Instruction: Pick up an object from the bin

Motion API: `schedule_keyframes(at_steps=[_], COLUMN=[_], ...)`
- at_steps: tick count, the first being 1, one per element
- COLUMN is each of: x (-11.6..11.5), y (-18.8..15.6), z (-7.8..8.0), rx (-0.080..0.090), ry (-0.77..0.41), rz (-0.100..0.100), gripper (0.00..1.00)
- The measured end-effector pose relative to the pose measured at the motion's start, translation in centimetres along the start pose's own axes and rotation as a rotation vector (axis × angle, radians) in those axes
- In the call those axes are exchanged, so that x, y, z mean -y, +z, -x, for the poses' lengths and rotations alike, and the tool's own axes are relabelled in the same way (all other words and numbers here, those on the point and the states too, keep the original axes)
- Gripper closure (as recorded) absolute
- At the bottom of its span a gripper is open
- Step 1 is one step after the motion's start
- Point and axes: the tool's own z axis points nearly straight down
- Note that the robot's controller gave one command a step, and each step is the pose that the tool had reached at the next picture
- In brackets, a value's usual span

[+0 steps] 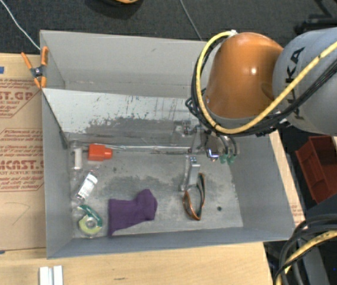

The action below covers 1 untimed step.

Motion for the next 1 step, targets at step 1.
schedule_keyframes(at_steps=[1], x=[0.0], y=[0.0], z=[0.0], rx=[0.0], ry=[0.0], rz=[0.0], gripper=[0.0])
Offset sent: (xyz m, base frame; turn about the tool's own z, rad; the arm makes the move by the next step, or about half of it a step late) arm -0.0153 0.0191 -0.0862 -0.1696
